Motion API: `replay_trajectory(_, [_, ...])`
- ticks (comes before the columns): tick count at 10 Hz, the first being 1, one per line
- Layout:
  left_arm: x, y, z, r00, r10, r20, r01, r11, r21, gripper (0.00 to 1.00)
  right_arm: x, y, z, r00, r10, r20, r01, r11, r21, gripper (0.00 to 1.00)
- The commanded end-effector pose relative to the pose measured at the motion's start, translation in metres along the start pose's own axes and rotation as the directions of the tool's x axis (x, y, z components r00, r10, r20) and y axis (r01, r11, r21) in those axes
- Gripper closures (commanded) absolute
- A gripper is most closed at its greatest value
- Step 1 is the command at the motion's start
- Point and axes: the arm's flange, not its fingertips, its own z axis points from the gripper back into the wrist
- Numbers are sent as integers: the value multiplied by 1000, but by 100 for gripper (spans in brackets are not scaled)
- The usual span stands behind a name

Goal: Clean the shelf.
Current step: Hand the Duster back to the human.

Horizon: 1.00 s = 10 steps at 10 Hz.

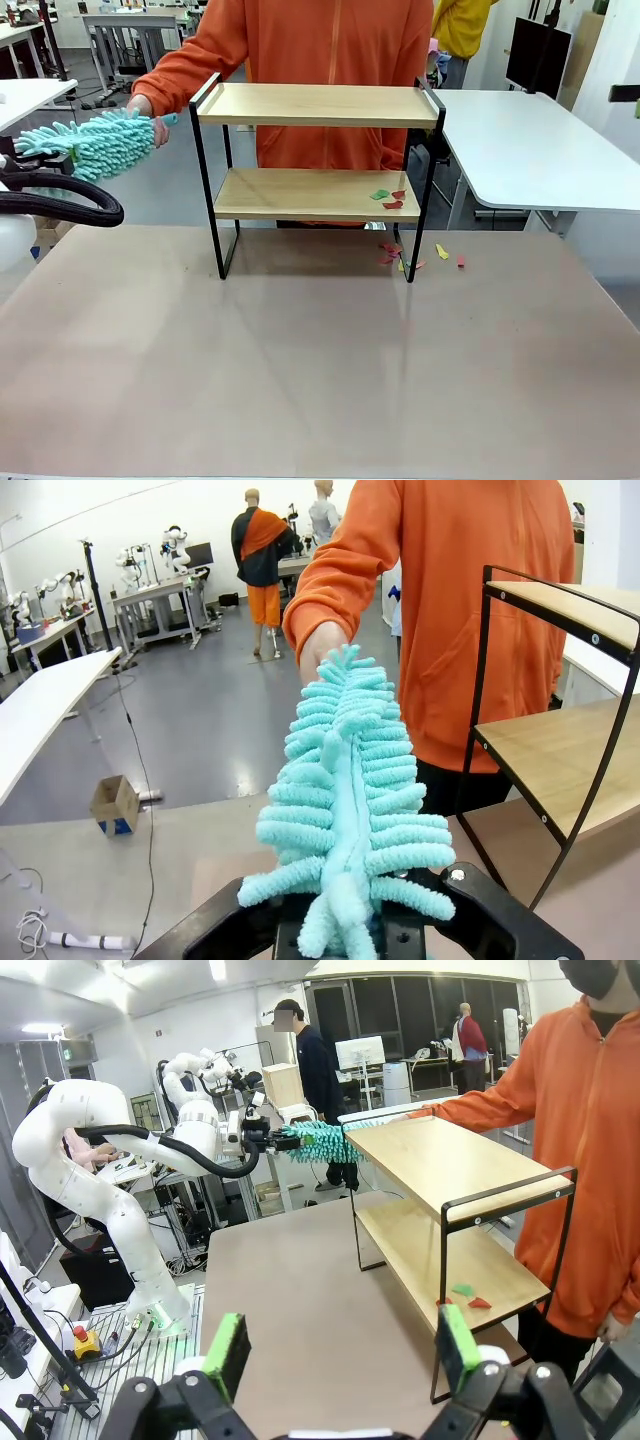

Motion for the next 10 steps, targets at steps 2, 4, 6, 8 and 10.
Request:
replay_trajectory(2, [2, 3, 2, 1000, -8, 9, 8, 1000, 8, 83, 2, 2, 0, 1000, 15, 10, -15, 1000, 1, 0])
replay_trajectory(4, [0, 0, 0, 1000, 0, 0, 0, 1000, 0, 26, 2, 2, 0, 1000, 15, 10, -15, 1000, 1, 0])
replay_trajectory(6, [14, 5, 13, 998, 58, -28, -59, 998, -34, 0, 2, 2, 0, 1000, 15, 10, -15, 1000, 1, 0])
replay_trajectory(8, [39, 20, 25, 994, 101, -42, -102, 995, -24, 0, 2, 2, 0, 1000, 15, 10, -15, 1000, 1, 0])
replay_trajectory(10, [81, 36, 40, 978, 205, -47, -207, 978, -28, 0, 2, 2, 0, 1000, 15, 10, -15, 1000, 1, 0])
